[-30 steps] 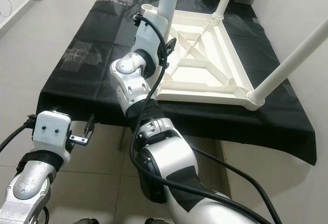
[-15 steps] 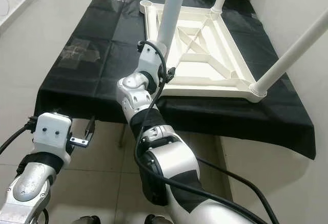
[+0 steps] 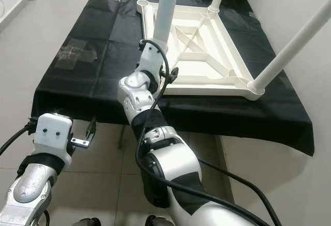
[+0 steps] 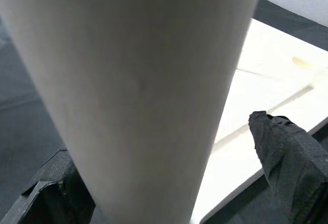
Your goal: Building children table
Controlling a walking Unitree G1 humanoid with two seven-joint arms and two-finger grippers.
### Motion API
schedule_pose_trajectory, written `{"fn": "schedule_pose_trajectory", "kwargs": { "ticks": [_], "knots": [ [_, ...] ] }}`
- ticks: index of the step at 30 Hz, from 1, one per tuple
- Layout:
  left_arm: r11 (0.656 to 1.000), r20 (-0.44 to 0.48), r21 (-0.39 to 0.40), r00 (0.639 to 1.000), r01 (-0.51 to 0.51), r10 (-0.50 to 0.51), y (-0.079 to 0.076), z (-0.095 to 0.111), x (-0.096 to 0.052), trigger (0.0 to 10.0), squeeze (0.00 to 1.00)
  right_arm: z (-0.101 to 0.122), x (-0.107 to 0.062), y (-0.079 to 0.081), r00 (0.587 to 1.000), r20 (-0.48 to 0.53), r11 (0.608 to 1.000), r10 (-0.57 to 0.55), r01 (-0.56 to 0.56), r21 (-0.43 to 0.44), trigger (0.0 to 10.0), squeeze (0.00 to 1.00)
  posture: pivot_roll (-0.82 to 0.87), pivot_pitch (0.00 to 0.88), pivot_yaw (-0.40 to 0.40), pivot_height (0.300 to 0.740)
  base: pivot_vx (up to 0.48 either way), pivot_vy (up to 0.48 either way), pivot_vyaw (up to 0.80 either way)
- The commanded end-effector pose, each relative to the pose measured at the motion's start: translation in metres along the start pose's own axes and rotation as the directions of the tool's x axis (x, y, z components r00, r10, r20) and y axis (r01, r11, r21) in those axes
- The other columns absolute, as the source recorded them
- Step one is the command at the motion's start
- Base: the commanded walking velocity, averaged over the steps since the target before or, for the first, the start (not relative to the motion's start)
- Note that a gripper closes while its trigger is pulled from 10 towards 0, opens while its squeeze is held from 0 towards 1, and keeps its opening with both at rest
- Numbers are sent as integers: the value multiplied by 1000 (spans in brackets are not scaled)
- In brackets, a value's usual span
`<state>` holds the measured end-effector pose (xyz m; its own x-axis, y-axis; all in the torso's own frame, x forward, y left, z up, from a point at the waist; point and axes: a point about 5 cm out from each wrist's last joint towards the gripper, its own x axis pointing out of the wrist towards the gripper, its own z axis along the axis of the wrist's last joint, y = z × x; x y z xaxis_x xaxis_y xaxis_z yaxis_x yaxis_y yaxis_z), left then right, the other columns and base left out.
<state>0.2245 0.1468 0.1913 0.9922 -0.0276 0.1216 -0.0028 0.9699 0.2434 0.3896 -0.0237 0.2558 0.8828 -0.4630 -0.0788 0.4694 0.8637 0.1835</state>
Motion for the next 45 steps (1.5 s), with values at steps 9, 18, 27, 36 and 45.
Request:
{"fn": "schedule_pose_trajectory", "kwargs": {
  "ticks": [9, 18, 27, 36, 45],
  "knots": [
    [1000, -16, 7, 1000, 6, -6, -2, -5, 2, 10000, 0, -38, -26, 8, 987, -99, 991, 127, -131, -37, 10000, 0, 114, 190, -128, 740, 0, 0, 0],
    [1000, -13, 9, 1000, -1, 1, -1, -5, 3, 10000, 0, -41, -31, 0, 972, -119, 977, 202, -208, -40, 10000, 0, 111, 187, -130, 740, 0, 0, 0],
    [1000, -14, 9, 1000, -4, 4, 0, -6, 3, 10000, 0, -44, -37, -3, 958, -136, 965, 250, -258, -38, 10000, 0, 111, 185, -128, 740, 0, 0, 0],
    [1000, -16, 8, 1000, -5, 5, 0, -7, 4, 10000, 0, -45, -41, -5, 941, -146, 948, 305, -314, -50, 10000, 1000, 110, 187, -133, 740, 0, 0, 0],
    [1000, -16, 8, 1000, -8, 8, 1, -8, 5, 10000, 0, -49, -45, -8, 922, -161, 929, 353, -365, -56, 10000, 1000, 110, 184, -131, 740, 0, 0, 0]
  ]
}}
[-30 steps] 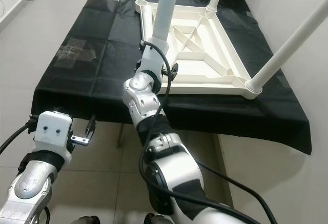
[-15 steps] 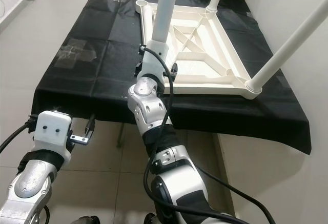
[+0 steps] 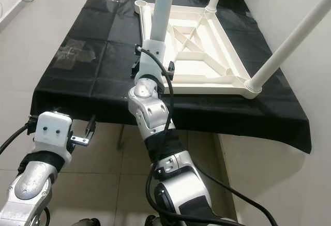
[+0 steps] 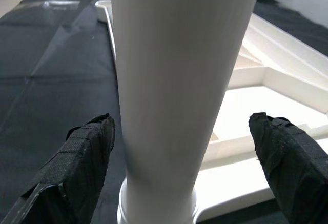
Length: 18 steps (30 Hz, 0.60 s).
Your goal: Building children table
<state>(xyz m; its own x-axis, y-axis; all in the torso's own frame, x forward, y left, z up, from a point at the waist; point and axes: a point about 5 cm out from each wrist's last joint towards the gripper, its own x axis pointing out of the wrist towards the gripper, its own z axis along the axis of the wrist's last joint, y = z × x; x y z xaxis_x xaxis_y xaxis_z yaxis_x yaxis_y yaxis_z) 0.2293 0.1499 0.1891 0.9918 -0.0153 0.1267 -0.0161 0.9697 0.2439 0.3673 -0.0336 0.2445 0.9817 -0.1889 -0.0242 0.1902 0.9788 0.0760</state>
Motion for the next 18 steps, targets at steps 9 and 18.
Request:
{"fn": "schedule_pose_trajectory", "kwargs": {
  "ticks": [9, 18],
  "knots": [
    [1000, -16, 8, 1000, 4, -4, -1, -5, 1, 10000, 0, -42, -30, 25, 968, -175, 983, 178, -166, 81, 10000, 0, 108, 181, -131, 740, 0, 0, 0],
    [1000, -14, 6, 1000, 4, -4, -2, -5, 1, 10000, 0, -47, -33, 19, 958, -194, 977, 213, -202, 73, 10000, 0, 105, 172, -128, 740, 0, 0, 0]
  ]
}}
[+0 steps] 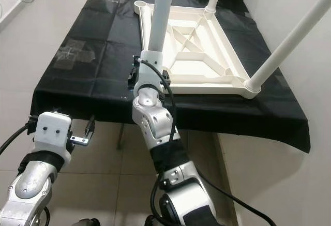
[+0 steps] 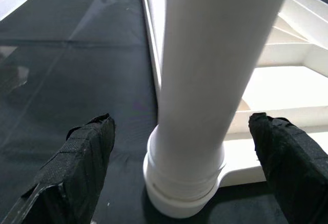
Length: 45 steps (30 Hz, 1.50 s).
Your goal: Building children table
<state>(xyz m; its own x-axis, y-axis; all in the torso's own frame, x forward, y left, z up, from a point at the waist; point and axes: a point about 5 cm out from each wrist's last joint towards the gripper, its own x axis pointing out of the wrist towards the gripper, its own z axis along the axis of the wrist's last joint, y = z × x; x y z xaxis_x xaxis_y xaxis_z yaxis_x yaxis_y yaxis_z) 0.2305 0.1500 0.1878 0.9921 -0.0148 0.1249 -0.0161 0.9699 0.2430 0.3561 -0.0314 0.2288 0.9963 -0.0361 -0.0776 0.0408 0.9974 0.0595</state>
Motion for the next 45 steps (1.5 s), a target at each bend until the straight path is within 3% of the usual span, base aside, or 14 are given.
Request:
{"fn": "schedule_pose_trajectory", "kwargs": {
  "ticks": [1, 6, 11, 13, 14, 15, 17, 18, 20, 22, 24, 28, 32, 45],
  "knots": [
    [1000, -11, 6, 1000, 6, -6, -2, -3, 0, 10000, 0, -33, -18, 21, 988, -128, 995, 80, -71, 76, 10000, 0, 104, 167, -129, 740, 0, 0, 0],
    [1000, -10, 4, 1000, 10, -10, -4, -4, 0, 10000, 0, -37, -20, 11, 987, -130, 995, 92, -86, 47, 10000, 0, 104, 160, -128, 740, 0, 0, 0],
    [999, -20, 8, 999, 32, -32, -5, -8, -1, 10000, 0, -49, -28, -22, 980, -159, 992, 121, -125, -17, 10000, 0, 99, 124, -125, 740, 0, 0, 0],
    [999, -20, 8, 999, 32, -32, -5, -8, -1, 10000, 0, -49, -28, -22, 980, -159, 992, 121, -125, -17, 10000, 0, 99, 124, -125, 740, 0, 0, 0],
    [999, -28, 11, 998, 53, -53, -8, -10, -3, 10000, 0, -56, -35, -29, 968, -168, 980, 184, -193, -40, 10000, 0, 94, 106, -121, 740, 0, 0, 0],
    [999, -28, 11, 998, 53, -53, -8, -10, -3, 10000, 0, -56, -35, -29, 968, -168, 980, 184, -193, -40, 10000, 0, 94, 106, -121, 740, 0, 0, 0],
    [994, -72, 0, 991, 113, -112, -17, -20, -9, 10000, 0, -74, -53, -42, 917, -179, 926, 357, -372, -58, 10000, 0, 86, 70, -113, 740, 0, 0, 0],
    [994, -72, 0, 991, 113, -112, -17, -20, -9, 10000, 0, -74, -53, -42, 917, -179, 926, 357, -372, -58, 10000, 0, 86, 70, -113, 740, 0, 0, 0],
    [982, -122, -36, 974, 185, -188, -32, -29, -21, 10000, 0, -91, -72, -58, 871, -166, 871, 461, -481, -101, 10000, 0, 89, 41, -105, 740, 0, 0, 0],
    [974, -148, -71, 963, 215, -224, -40, -34, -27, 10000, 0, -98, -79, -67, 868, -157, 866, 471, -489, -106, 10000, 0, 94, 15, -99, 740, 0, 0, 0],
    [962, -197, -159, 948, 220, -250, -52, -43, -34, 10000, 0, -107, -84, -77, 893, -137, 893, 429, -442, -84, 10000, 0, 94, 0, -86, 740, 0, 0, 0],
    [957, -214, -186, 942, 222, -260, -57, -47, -34, 10000, 0, -109, -84, -80, 905, -123, 903, 408, -419, -91, 10000, 0, 92, 0, -79, 740, 0, 0, 0],
    [950, -246, -215, 929, 226, -277, -69, -62, -24, 10000, 0, -124, -82, -82, 915, -137, 912, 378, -394, -111, 10000, 0, 78, 0, -61, 740, 0, 0, 0],
    [952, -267, -219, 925, 216, -271, -72, -79, -2, 10000, 0, -138, -66, -84, 912, -158, 910, 380, -399, -116, 10000, 0, 66, 0, -45, 740, 0, 0, 0]
  ]
}}
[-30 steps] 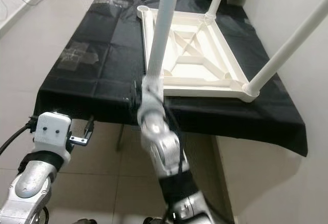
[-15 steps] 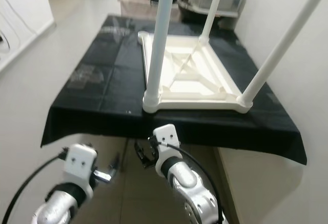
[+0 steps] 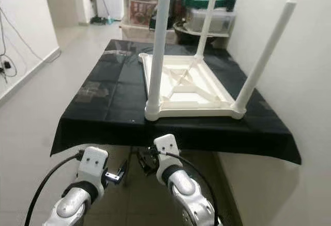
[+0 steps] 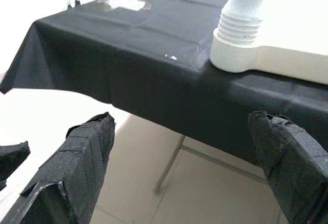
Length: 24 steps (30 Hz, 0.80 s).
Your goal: Building children table
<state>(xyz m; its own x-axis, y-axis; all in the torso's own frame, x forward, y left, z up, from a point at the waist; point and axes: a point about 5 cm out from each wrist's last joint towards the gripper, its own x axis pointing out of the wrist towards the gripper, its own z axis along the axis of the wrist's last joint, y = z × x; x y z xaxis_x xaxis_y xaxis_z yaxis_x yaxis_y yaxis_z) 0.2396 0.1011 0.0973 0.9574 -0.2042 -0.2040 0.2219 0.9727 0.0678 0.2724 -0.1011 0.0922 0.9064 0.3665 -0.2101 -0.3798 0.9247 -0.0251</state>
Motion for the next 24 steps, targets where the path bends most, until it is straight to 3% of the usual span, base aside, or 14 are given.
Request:
{"fn": "schedule_pose_trajectory", "kwargs": {
  "ticks": [1, 20, 24],
  "knots": [
    [1000, -2, -19, 1000, 12, -12, -2, -3, 3, 10000, 0, -1, 4, -5, 1000, 7, 1000, -17, 17, -3, 10000, 0, 66, 0, -45, 740, 0, 0, 0],
    [1000, 30, 3, 999, 14, -14, 5, -5, 34, 10000, 0, -5, 34, -15, 998, 10, 998, -58, 58, -19, 10000, 0, 58, 0, -47, 740, 0, 0, 0],
    [1000, 35, -2, 999, 2, -2, 8, -4, 39, 10000, 0, -4, 38, -15, 999, 13, 998, -53, 53, -19, 10000, 0, 58, 0, -48, 740, 0, 0, -581]
  ]
}}
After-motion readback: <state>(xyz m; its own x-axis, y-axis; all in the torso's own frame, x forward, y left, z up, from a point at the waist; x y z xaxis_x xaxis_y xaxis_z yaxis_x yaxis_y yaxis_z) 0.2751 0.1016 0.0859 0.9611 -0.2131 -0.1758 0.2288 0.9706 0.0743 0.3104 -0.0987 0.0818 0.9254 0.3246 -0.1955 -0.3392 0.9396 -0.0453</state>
